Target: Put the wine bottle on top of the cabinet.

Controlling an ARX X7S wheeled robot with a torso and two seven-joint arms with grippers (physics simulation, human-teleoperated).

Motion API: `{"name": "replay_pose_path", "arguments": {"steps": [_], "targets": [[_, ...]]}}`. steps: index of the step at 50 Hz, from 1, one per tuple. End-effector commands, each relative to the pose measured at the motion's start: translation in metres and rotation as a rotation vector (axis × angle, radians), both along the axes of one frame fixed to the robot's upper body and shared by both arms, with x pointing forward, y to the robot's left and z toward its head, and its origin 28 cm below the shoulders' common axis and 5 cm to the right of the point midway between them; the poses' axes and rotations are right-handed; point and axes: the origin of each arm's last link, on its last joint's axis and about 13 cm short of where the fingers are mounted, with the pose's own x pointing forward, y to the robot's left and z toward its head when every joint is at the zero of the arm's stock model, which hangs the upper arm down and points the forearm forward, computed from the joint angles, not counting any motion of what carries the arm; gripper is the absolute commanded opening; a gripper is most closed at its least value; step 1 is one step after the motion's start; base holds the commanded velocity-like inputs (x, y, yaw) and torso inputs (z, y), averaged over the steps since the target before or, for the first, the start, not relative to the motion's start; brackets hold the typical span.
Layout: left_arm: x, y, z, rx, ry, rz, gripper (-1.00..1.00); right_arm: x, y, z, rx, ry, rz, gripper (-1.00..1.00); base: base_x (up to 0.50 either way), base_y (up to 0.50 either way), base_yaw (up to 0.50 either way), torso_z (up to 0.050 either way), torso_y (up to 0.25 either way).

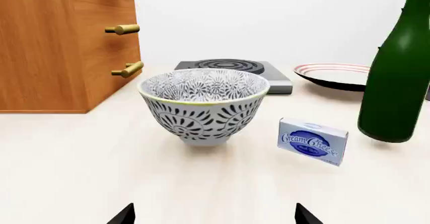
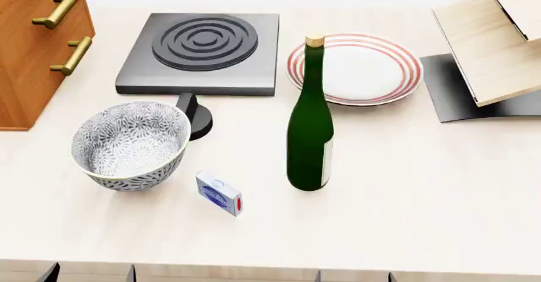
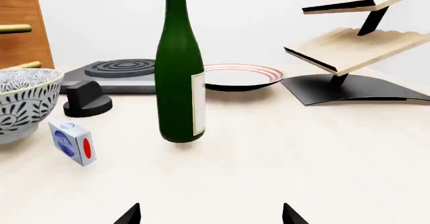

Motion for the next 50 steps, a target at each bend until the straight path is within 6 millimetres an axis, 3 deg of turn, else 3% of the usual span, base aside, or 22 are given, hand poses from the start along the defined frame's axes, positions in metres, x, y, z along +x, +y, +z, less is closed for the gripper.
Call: {"name": "replay_pose_path", "arguments": {"steps": [1,35,50], "targets": [[0.001,0.0,-0.001,0.0,0.0,0.0,1.0,0.0,0.0,0.0,0.0,0.0,0.0,1.0,0.0,0.0,0.0,0.0,0.0],[-0.001,-0.003,0.004,-0.007,-0.028,-0.048,1.0,-0.002,0.0,-0.001,-0.011,-0.003,-0.012,1.0,0.0,0.0,0.0,0.0,0.0],[-0.01,-0.002,0.028,0.025,-0.112,-0.03,1.0,-0.005,0.002,0.026,-0.018,-0.074,-0.024,1.0,0.0,0.0,0.0,0.0,0.0]]}}
